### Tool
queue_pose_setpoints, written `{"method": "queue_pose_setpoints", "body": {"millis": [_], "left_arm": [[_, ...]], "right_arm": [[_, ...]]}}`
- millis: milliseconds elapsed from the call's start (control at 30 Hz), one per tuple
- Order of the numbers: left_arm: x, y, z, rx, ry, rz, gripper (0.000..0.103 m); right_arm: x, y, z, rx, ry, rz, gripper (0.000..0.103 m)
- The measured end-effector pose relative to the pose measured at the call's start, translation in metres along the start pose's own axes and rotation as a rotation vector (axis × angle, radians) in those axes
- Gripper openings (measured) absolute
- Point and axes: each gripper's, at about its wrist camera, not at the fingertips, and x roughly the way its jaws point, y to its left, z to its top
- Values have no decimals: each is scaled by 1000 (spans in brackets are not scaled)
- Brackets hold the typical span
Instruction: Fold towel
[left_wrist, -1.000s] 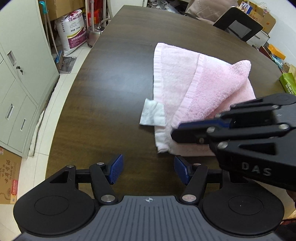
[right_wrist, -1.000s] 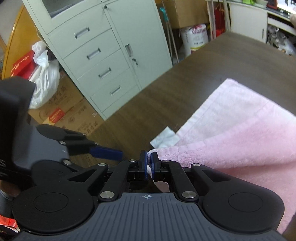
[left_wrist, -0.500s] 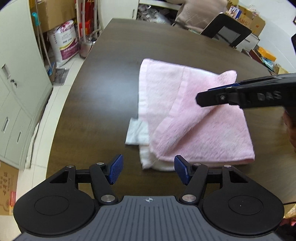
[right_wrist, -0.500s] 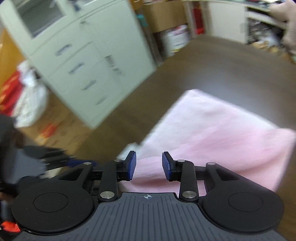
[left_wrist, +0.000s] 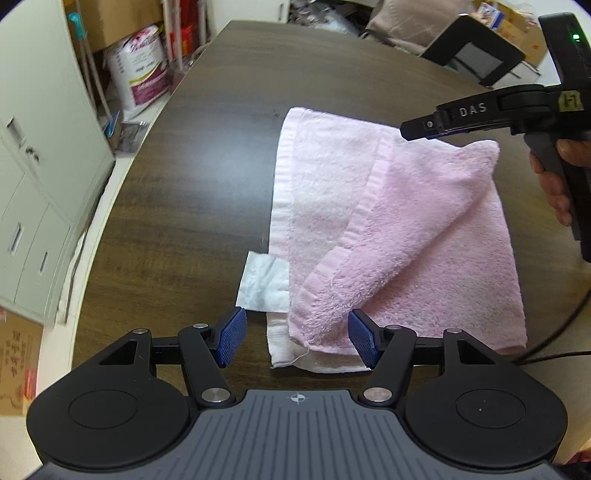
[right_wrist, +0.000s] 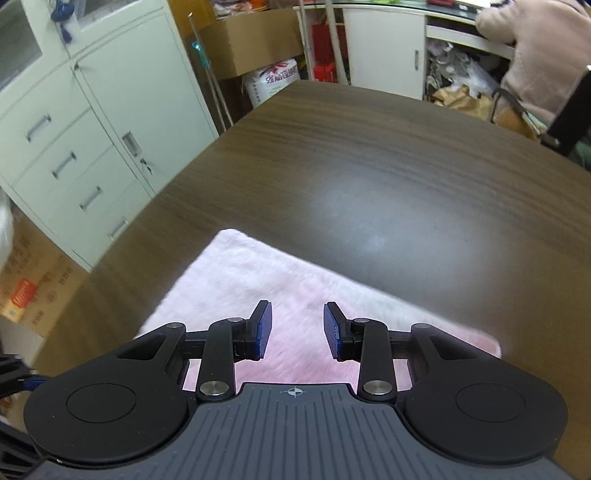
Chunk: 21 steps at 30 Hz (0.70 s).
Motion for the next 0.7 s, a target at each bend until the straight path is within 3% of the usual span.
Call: {"method": "queue_pose_setpoints", "body": {"millis": [400,467,500,600,667,700], "left_arm": [[12,-5,6,-31,37,40,65],[13,-5,6,-33,37,40,64],[12,-5,6,-29,34,41,64],[12,-8,7,-12,24,36,50],[12,-10,9,-8,23,25,35],[11,-9,9,-12,24,19,34]], "right_arm": [[37,11,6,-128,19,-23,33],[37,12,3,-148,1,-18,26],[37,11,3,-152,-5,-15,15],[37,11,1,-167,-15,-2,8],[33,9,-1,-161,-26,14,7],[32,8,-1,-159,-31,13,7]]}}
